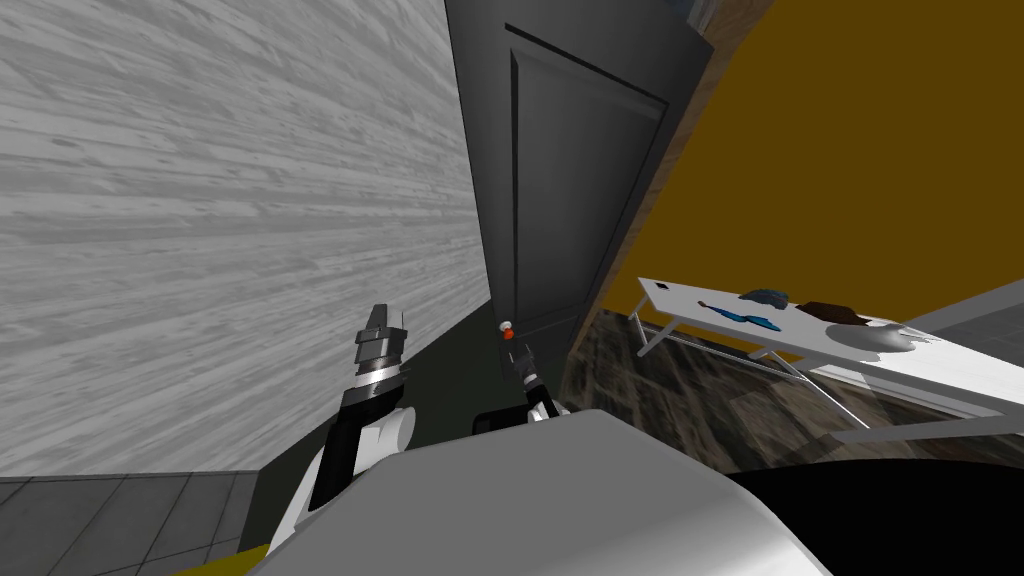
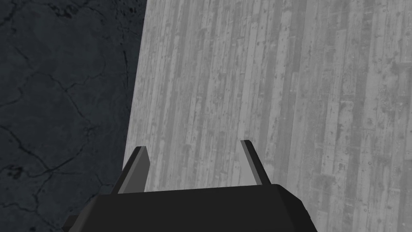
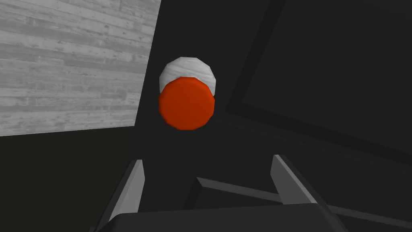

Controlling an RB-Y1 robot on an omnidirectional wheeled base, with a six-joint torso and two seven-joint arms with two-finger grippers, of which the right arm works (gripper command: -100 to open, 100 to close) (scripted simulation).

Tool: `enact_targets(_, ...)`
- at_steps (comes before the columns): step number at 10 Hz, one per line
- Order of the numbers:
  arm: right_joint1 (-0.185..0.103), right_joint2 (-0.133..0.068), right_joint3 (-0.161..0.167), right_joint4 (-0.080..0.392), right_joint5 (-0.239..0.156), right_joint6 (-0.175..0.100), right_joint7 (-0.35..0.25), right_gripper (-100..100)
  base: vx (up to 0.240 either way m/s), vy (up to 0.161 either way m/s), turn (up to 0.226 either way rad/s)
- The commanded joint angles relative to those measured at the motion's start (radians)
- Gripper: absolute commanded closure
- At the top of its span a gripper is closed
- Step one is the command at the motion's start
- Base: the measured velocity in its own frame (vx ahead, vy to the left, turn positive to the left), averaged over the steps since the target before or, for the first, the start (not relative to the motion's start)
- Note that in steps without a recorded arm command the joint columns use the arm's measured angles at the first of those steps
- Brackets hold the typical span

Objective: Push the door open

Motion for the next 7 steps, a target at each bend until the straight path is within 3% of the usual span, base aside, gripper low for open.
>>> enact_targets(1, 0.013, 0.012, 0.016, -0.018, -0.021, 0.002, -0.041, -100, -0.046, -0.054, 0.01)
enact_targets(6, 0.048, 0.061, 0.064, -0.056, -0.08, -0.005, -0.156, -100, -0.055, -0.055, 0.016)
enact_targets(7, 0.048, 0.056, 0.059, -0.058, -0.075, -0.001, -0.141, -100, -0.023, -0.016, 0.003)
